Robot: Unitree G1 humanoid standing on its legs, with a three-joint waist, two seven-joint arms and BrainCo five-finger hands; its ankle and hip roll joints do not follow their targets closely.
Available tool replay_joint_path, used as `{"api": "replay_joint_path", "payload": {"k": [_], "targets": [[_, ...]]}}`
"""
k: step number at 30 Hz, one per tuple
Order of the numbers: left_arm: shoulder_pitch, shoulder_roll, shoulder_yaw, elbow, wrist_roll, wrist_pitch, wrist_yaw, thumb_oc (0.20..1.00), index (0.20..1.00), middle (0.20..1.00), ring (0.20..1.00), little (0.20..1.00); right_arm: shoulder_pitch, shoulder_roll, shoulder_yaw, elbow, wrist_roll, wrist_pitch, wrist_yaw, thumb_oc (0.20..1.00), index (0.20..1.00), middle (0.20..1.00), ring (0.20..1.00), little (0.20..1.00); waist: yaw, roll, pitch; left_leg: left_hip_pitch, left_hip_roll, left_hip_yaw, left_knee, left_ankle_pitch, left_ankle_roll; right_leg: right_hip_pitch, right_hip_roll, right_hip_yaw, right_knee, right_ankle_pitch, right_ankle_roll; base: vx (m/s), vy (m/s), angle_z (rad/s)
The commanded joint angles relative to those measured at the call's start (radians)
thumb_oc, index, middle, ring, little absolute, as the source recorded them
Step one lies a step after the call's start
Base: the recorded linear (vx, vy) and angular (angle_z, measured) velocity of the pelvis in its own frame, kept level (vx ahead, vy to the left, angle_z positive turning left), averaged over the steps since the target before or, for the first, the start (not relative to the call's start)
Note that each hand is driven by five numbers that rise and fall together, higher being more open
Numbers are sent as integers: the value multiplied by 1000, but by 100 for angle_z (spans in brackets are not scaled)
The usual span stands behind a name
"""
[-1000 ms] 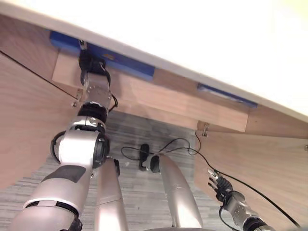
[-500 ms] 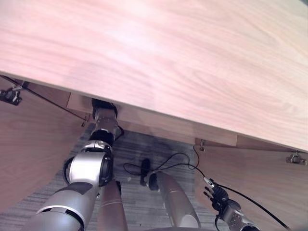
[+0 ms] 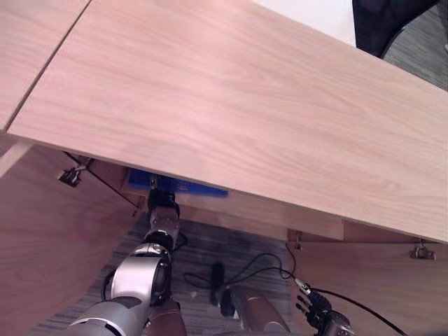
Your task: Put the empty folder in the office cabinet
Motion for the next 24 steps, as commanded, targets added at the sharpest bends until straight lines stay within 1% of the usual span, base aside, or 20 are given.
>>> {"api": "replay_joint_path", "payload": {"k": [1, 3, 9, 10, 16, 17, 19, 24], "targets": [[-101, 38, 59, 39, 52, -6, -33, 1000, 1000, 1000, 1000, 1000, -13, -13, -37, 27, -16, -7, -6, 1000, 1000, 1000, 1000, 1000, 0, -25, 66, 57, 35, 31, -15, -69, -34, 22, -56, 32, -170, 148, 109, -3, 36, -4], [-110, 56, 60, 45, 57, -2, -35, 1000, 1000, 1000, 1000, 1000, -18, -10, -38, 32, -15, -8, -7, 1000, 1000, 1000, 1000, 1000, 2, -25, 67, 64, 34, 35, -35, -58, -34, 24, -53, 32, -179, 154, 113, -8, 31, -4], [-166, 105, 58, 61, 58, 1, -34, 1000, 1000, 1000, 1000, 1000, -24, -18, -30, 36, -21, -5, -3, 1000, 1000, 1000, 1000, 1000, -8, -33, 61, 61, 38, 39, -39, -55, -33, 12, -50, 34, -178, 161, 115, -5, 13, -9], [-203, 132, 47, 65, 63, 4, -30, 1000, 1000, 1000, 1000, 1000, -24, -24, -32, 36, -16, -7, -5, 1000, 1000, 1000, 1000, 1000, -14, -35, 59, 57, 39, 39, -30, -59, -33, 5, -49, 33, -173, 159, 115, 0, 0, 0], [-301, 233, 21, 83, 77, 16, -25, 1000, 1000, 1000, 1000, 1000, -23, -40, -28, 18, -3, -13, -2, 1000, 1000, 1000, 1000, 1000, -34, -47, 45, 41, 52, 38, -3, -68, -32, -13, -40, 36, -161, 154, 113, 3, -2, -3], [-303, 235, 20, 85, 77, 16, -26, 1000, 1000, 1000, 1000, 1000, -24, -40, -27, 18, -3, -13, -2, 1000, 1000, 1000, 1000, 1000, -35, -48, 45, 40, 52, 38, -2, -69, -33, -14, -40, 36, -161, 154, 113, 5, -6, -10], [-348, 274, 9, 85, 76, 15, -18, 1000, 1000, 1000, 1000, 1000, -19, -45, -24, 0, 1, -17, -1, 1000, 1000, 1000, 1000, 1000, -43, -52, 40, 35, 57, 38, 5, -72, -33, -21, -36, 38, -161, 156, 115, -1, 3, -5], [-412, 329, -7, 95, 82, 16, -13, 1000, 1000, 1000, 1000, 1000, -13, -50, -16, -7, -6, -12, 5, 1000, 1000, 1000, 1000, 1000, -55, -54, 30, 28, 63, 38, 5, -69, -34, -35, -31, 38, -165, 162, 117, 0, 9, -4]]}}
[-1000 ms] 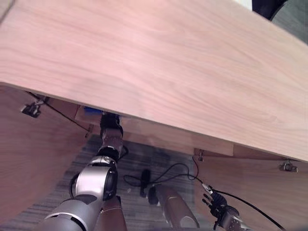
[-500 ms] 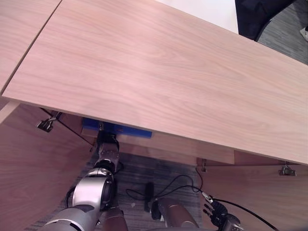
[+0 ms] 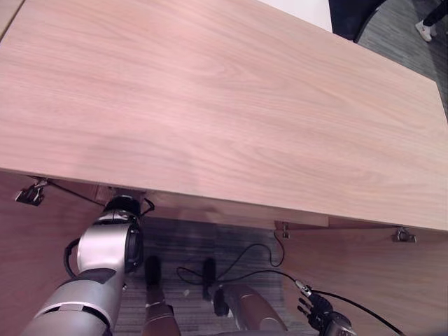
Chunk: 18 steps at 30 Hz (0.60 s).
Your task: Put the empty folder in the office cabinet
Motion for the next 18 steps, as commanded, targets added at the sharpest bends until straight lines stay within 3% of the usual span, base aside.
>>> {"api": "replay_joint_path", "payload": {"k": [1, 8, 18], "targets": [[-178, 84, -45, 3, 57, -28, -37, 1000, 1000, 1000, 1000, 1000, -12, -44, -12, -28, -3, -13, 5, 1000, 1000, 1000, 1000, 1000, 5, -25, 13, 36, 42, 2, 23, -66, -35, -28, -53, 24, -100, 124, 111, 0, 0, 0], [-257, 117, -101, -12, 78, -26, -44, 1000, 1000, 1000, 1000, 1000, -4, -56, -7, -36, -6, -13, 10, 1000, 1000, 1000, 1000, 1000, 0, -27, 3, 33, 47, 1, 5, -52, -41, -36, -52, 12, -105, 132, 116, 7, -5, -4], [-142, 50, -51, -15, 66, -14, -64, 1000, 1000, 1000, 1000, 1000, -2, -42, -22, -37, -2, -9, 9, 1000, 1000, 1000, 1000, 1000, 17, -22, -2, 52, 44, 1, -2, -49, -44, -24, -58, 5, -89, 120, 111, 6, -1, 1]]}}
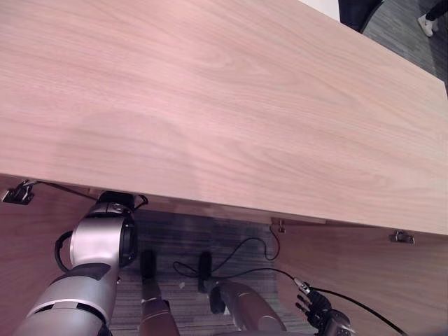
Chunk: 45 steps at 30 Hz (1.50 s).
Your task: Put the empty folder in the office cabinet
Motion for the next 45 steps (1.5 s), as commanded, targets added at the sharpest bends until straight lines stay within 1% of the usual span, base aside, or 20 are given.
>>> {"api": "replay_joint_path", "payload": {"k": [1, 4, 7, 8, 11, 12, 13, 14, 15, 17, 18, 19, 20, 21, 23, 27, 32, 39, 42, 45], "targets": [[-88, 10, -5, -26, 66, -23, -90, 1000, 1000, 1000, 1000, 1000, 0, -42, -23, -11, -2, -9, -4, 1000, 1000, 1000, 1000, 1000, 10, -11, -24, 59, 33, -1, 17, -54, -39, -40, -72, 14, -22, 84, 101, 0, 0, 0], [14, -54, 38, -17, 63, -12, -94, 1000, 1000, 1000, 1000, 1000, 8, -27, -42, 4, -3, 0, -8, 1000, 1000, 1000, 1000, 1000, 19, -4, -28, 81, 29, 0, 16, -59, -38, -24, -78, 13, -13, 74, 98, 25, 1, -2], [42, -76, 43, -19, 69, -9, -92, 1000, 1000, 1000, 1000, 1000, 11, -25, -45, 5, -7, -1, -10, 1000, 1000, 1000, 1000, 1000, 23, 0, -29, 91, 29, 3, 14, -59, -39, -15, -79, 12, -10, 71, 97, 31, 9, -3], [76, -111, 43, -27, 81, -9, -90, 1000, 1000, 1000, 1000, 1000, 13, -19, -52, 4, -17, 2, -13, 1000, 1000, 1000, 1000, 1000, 28, 8, -30, 106, 26, 6, 11, -61, -40, -3, -84, 12, -5, 66, 96, 50, 17, 0], [133, -151, 13, -25, 150, 4, -104, 1000, 1000, 1000, 1000, 1000, 11, -22, -60, 14, -45, 0, -11, 1000, 1000, 1000, 1000, 1000, 35, 23, -29, 145, 25, 15, -2, -59, -42, 30, -89, 16, 2, 62, 96, 75, 25, -4], [174, -201, -52, -58, 226, 9, -132, 1000, 1000, 1000, 1000, 1000, 7, -30, -64, 3, -63, 0, -10, 1000, 1000, 1000, 1000, 1000, 36, 41, -27, 168, 21, 22, -9, -55, -42, 50, -93, 17, 4, 63, 96, 68, 39, 0], [178, -205, -53, -64, 229, 9, -128, 1000, 1000, 1000, 1000, 1000, 10, -31, -66, 2, -64, 0, -10, 1000, 1000, 1000, 1000, 1000, 38, 42, -26, 171, 21, 22, -10, -54, -42, 53, -93, 17, 3, 63, 96, 60, 44, 5], [198, -206, -77, -57, 272, 32, -159, 1000, 1000, 1000, 1000, 1000, 6, -34, -74, 3, -72, 0, -3, 1000, 1000, 1000, 1000, 1000, 40, 53, -24, 184, 20, 26, -17, -51, -43, 66, -94, 20, 1, 64, 97, 12, 47, 0], [223, -207, -102, -70, 295, 30, -172, 1000, 1000, 1000, 1000, 1000, 5, -37, -82, 0, -77, 0, 2, 1000, 1000, 1000, 1000, 1000, 41, 63, -25, 188, 15, 27, -19, -43, -42, 73, -97, 20, -4, 73, 97, 42, 66, -1], [284, -216, -179, -108, 385, 46, -230, 1000, 1000, 1000, 1000, 1000, 0, -52, -95, 14, -105, 3, 16, 1000, 1000, 1000, 1000, 1000, 47, 90, -25, 205, 12, 31, -20, -47, -41, 86, -100, 22, 0, 70, 98, 31, 60, 0], [285, -217, -181, -110, 385, 46, -230, 1000, 1000, 1000, 1000, 1000, 0, -51, -96, 14, -106, 3, 17, 1000, 1000, 1000, 1000, 1000, 47, 90, -25, 202, 11, 30, -21, -41, -40, 85, -101, 22, -4, 76, 98, 14, 46, 3], [320, -220, -207, -126, 408, 51, -245, 1000, 1000, 1000, 1000, 1000, -2, -55, -106, 15, -114, 6, 22, 1000, 1000, 1000, 1000, 1000, 52, 101, -26, 209, 9, 31, -22, -39, -39, 93, -103, 21, -4, 77, 98, 58, 52, 3], [384, -221, -257, -149, 468, 61, -291, 1000, 1000, 1000, 1000, 1000, -1, -61, -113, 25, -143, 9, 35, 1000, 1000, 1000, 1000, 1000, 59, 124, -29, 227, 8, 32, -23, -43, -37, 108, -105, 25, 0, 71, 98, 61, 52, -1], [384, -221, -258, -150, 468, 61, -291, 1000, 1000, 1000, 1000, 1000, -1, -60, -114, 25, -143, 9, 35, 1000, 1000, 1000, 1000, 1000, 58, 123, -31, 223, 6, 31, -24, -37, -36, 106, -106, 25, -5, 78, 98, 58, 51, -4], [472, -216, -337, -216, 552, 65, -343, 1000, 1000, 1000, 1000, 1000, -1, -68, -128, 45, -177, 13, 53, 1000, 1000, 1000, 1000, 1000, 71, 151, -35, 243, 3, 29, -27, -33, -33, 124, -112, 30, 1, 76, 98, 51, 51, -4], [572, -217, -387, -288, 602, 70, -375, 1000, 1000, 1000, 1000, 1000, 9, -66, -142, 71, -205, 10, 73, 1000, 1000, 1000, 1000, 1000, 92, 178, -42, 275, -1, 26, -31, -31, -30, 155, -111, 35, 4, 65, 97, 56, 17, 1], [649, -217, -386, -352, 598, 71, -377, 1000, 1000, 1000, 1000, 1000, 27, -55, -160, 67, -219, 11, 76, 1000, 1000, 1000, 1000, 1000, 105, 199, -61, 309, -5, 21, -36, -29, -28, 194, -116, 35, 2, 57, 98, 67, -6, 4], [741, -189, -398, -465, 617, 74, -384, 1000, 1000, 1000, 1000, 1000, 79, -57, -173, 20, -243, 13, 84, 1000, 1000, 1000, 1000, 1000, 120, 214, -88, 343, -14, 14, -38, -32, -28, 242, -125, 28, -11, 55, 100, 58, -10, 2], [784, -159, -413, -521, 665, 74, -386, 1000, 1000, 1000, 1000, 1000, 103, -59, -175, -22, -258, 16, 88, 1000, 1000, 1000, 1000, 1000, 126, 218, -96, 352, -19, 13, -38, -34, -26, 258, -128, 22, -18, 56, 102, 46, -8, 2], [816, -121, -417, -575, 768, 71, -363, 1000, 1000, 1000, 1000, 1000, 134, -64, -177, -90, -269, 17, 94, 1000, 1000, 1000, 1000, 1000, 130, 219, -103, 358, -22, 12, -38, -37, -26, 270, -131, 19, -26, 58, 104, 39, -4, -1]]}}
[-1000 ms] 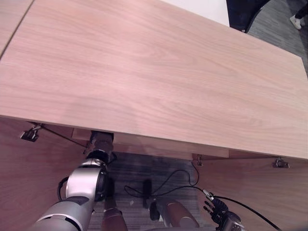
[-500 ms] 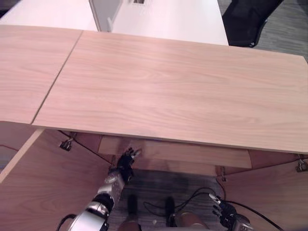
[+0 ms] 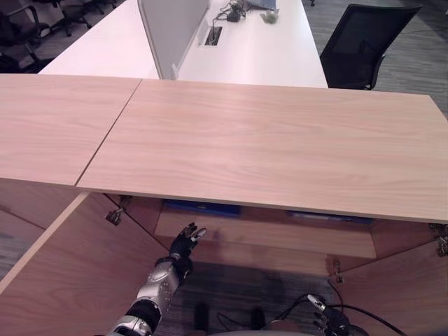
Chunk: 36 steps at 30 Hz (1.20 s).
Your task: Put the empty folder in the office cabinet
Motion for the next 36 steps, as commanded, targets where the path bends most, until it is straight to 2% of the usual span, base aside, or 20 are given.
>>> {"api": "replay_joint_path", "payload": {"k": [1, 4, 5, 8, 9, 12, 13, 15, 21, 22, 23, 26, 27, 31, 33, 36], "targets": [[-13, 79, 18, -94, 194, -38, 25, 1000, 1000, 1000, 1000, 1000, 46, -25, -28, -117, -32, -7, 19, 1000, 1000, 1000, 1000, 1000, 26, -57, -14, 43, -7, 3, 1, -22, -42, -31, -113, 20, -18, 104, 107, 0, 0, 0], [29, 119, 25, -169, 318, -51, 40, 1000, 1000, 1000, 1000, 1000, 84, -32, -37, -202, -35, -14, 30, 1000, 1000, 1000, 1000, 1000, 32, -60, -21, 45, -9, 5, 1, -27, -42, -22, -115, 12, -30, 106, 111, 23, -4, 0], [31, 119, 25, -171, 319, -50, 41, 1000, 1000, 1000, 1000, 1000, 86, -32, -37, -203, -35, -13, 29, 1000, 1000, 1000, 1000, 1000, 32, -60, -22, 46, -9, 5, 1, -27, -42, -22, -115, 12, -30, 106, 111, 32, -12, 2], [73, 175, 33, -247, 483, -68, 55, 1000, 1000, 1000, 1000, 1000, 124, -43, -40, -284, -34, -16, 45, 1000, 1000, 1000, 1000, 1000, 38, -66, -25, 49, -14, 3, 1, -36, -41, -11, -118, 11, -38, 107, 115, 45, -10, 3], [83, 204, 41, -282, 573, -73, 77, 200, 200, 200, 200, 200, 140, -51, -45, -315, -30, -15, 51, 1000, 1000, 1000, 1000, 1000, 39, -68, -27, 50, -14, 2, 1, -40, -41, -9, -120, 11, -40, 107, 116, 46, -2, 6], [70, 250, 28, -303, 722, -88, 118, 200, 200, 200, 200, 200, 155, -65, -39, -379, -18, -18, 57, 1000, 1000, 1000, 1000, 1000, 39, -71, -24, 47, -14, 2, 1, -43, -42, -12, -123, 9, -37, 103, 119, 23, 6, 6], [71, 250, 28, -303, 723, -88, 119, 200, 200, 200, 200, 200, 157, -65, -39, -381, -18, -17, 56, 1000, 1000, 1000, 1000, 1000, 39, -71, -25, 48, -14, 2, 1, -43, -42, -12, -123, 9, -37, 103, 119, 0, 0, 0], [35, 282, 10, -291, 830, -94, 175, 200, 200, 200, 200, 200, 162, -91, -24, -449, 5, -26, 61, 1000, 1000, 1000, 1000, 1000, 34, -76, -14, 40, -11, 4, 1, -45, -42, -25, -125, 11, -33, 100, 120, -15, 6, -1], [-82, 326, -30, -277, 926, -91, 252, 200, 200, 200, 200, 200, 134, -143, 22, -512, 26, -50, 60, 1000, 1000, 1000, 1000, 1000, 26, -90, 36, -16, -3, 7, 8, -37, -36, -92, -128, 19, -9, 101, 119, -98, 7, -2], [-95, 323, -29, -279, 928, -87, 263, 200, 200, 200, 200, 200, 102, -155, 43, -510, 40, -93, 48, 1000, 1000, 1000, 1000, 1000, 28, -91, 47, -31, -3, 5, 10, -35, -35, -107, -126, 21, -6, 102, 118, -134, -8, 0], [-109, 321, -35, -274, 939, -84, 291, 200, 200, 200, 200, 200, 87, -153, 46, -509, 55, -73, 41, 1000, 1000, 1000, 1000, 1000, 28, -94, 57, -45, -3, 3, 13, -33, -34, -118, -126, 22, -3, 103, 117, -122, 3, -4], [-190, 321, -52, -230, 922, -72, 307, 200, 200, 200, 200, 200, 47, -137, 78, -460, 27, -73, 14, 1000, 1000, 1000, 1000, 1000, 22, -98, 73, -75, 0, 6, 18, -27, -32, -154, -124, 27, 10, 103, 116, -116, 17, -4], [-280, 321, -75, -169, 874, -71, 329, 200, 200, 200, 200, 200, -14, -124, 97, -387, 5, -87, -26, 1000, 1000, 1000, 1000, 1000, 18, -105, 99, -119, 3, -1, 37, -21, -27, -197, -124, 34, 29, 105, 114, -116, 2, -2], [-374, 320, -109, -111, 836, -69, 337, 200, 200, 200, 200, 200, -63, -123, 118, -367, 18, -103, -41, 1000, 1000, 1000, 1000, 1000, 5, -120, 129, -187, 0, -11, 96, -31, -21, -258, -125, 41, 68, 103, 109, -119, -5, 2], [-427, 316, -117, -70, 801, -71, 342, 200, 200, 200, 200, 200, -83, -128, 121, -364, 29, -113, -49, 1000, 1000, 1000, 1000, 1000, -5, -132, 143, -243, -10, -17, 157, -45, -14, -299, -125, 45, 104, 99, 104, -121, -23, 12], [-490, 285, -88, -11, 648, -73, 326, 200, 200, 200, 200, 200, -103, -135, 132, -375, 48, -122, -60, 1000, 1000, 1000, 1000, 1000, -20, -149, 164, -331, -33, -28, 266, -86, -4, -371, -125, 50, 191, 74, 91, -98, -34, 14]]}}
